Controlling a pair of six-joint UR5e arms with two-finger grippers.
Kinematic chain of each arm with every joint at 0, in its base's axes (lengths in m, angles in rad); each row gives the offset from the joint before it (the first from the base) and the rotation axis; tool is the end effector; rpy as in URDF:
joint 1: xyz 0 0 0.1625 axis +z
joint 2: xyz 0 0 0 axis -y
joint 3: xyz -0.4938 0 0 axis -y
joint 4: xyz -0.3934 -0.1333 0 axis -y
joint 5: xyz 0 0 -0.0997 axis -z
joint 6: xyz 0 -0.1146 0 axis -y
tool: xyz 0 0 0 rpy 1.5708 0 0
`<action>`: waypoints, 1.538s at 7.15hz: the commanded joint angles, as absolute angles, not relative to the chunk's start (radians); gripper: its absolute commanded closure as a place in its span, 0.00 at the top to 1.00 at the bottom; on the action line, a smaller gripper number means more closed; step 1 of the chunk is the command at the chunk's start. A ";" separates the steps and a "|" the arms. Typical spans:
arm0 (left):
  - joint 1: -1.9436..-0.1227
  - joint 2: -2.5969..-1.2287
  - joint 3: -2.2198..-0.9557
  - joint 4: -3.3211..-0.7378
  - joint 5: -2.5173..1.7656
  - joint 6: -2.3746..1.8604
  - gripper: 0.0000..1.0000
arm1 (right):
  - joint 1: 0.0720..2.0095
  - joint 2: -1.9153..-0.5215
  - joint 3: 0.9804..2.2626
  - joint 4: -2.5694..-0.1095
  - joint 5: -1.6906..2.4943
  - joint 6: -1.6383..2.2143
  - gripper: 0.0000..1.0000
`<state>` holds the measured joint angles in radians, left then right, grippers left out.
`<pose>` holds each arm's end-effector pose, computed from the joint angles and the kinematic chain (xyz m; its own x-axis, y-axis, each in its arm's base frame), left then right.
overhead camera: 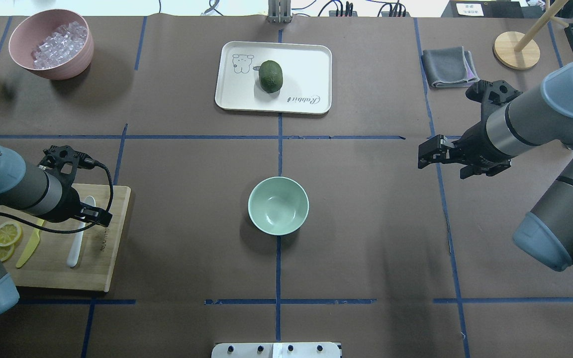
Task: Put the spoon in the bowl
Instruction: 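Lower the left gripper onto the white spoon and close on its handle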
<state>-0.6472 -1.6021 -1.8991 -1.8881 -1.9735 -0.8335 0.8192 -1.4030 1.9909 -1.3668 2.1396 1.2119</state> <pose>0.3675 -0.3885 0.5374 0.7016 0.2450 -0.6691 -0.1524 0.9689 0.1950 -0.3223 -0.4497 0.4281 0.5734 0.1801 0.7992 -0.1628 0.9811 -0.1043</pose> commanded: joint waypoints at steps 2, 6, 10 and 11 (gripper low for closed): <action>-0.649 -1.586 -1.898 -1.884 -1.973 -0.811 0.79 | 0.819 -1.404 1.991 -1.367 2.138 1.213 1.00; -0.646 -1.589 -1.884 -1.884 -1.976 -0.813 0.71 | 0.819 -1.405 1.993 -1.367 2.140 1.213 1.00; -0.644 -1.588 -1.878 -1.882 -1.979 -0.813 0.35 | 0.819 -1.405 1.996 -1.367 2.141 1.213 1.00; -0.643 -1.588 -1.879 -1.882 -1.979 -0.815 0.17 | 0.819 -1.405 1.997 -1.367 2.141 1.215 1.00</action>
<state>-0.6436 -1.5878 -1.8786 -1.8824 -1.9783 -0.8134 0.8191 -1.4051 1.9955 -1.3668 2.1407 1.2138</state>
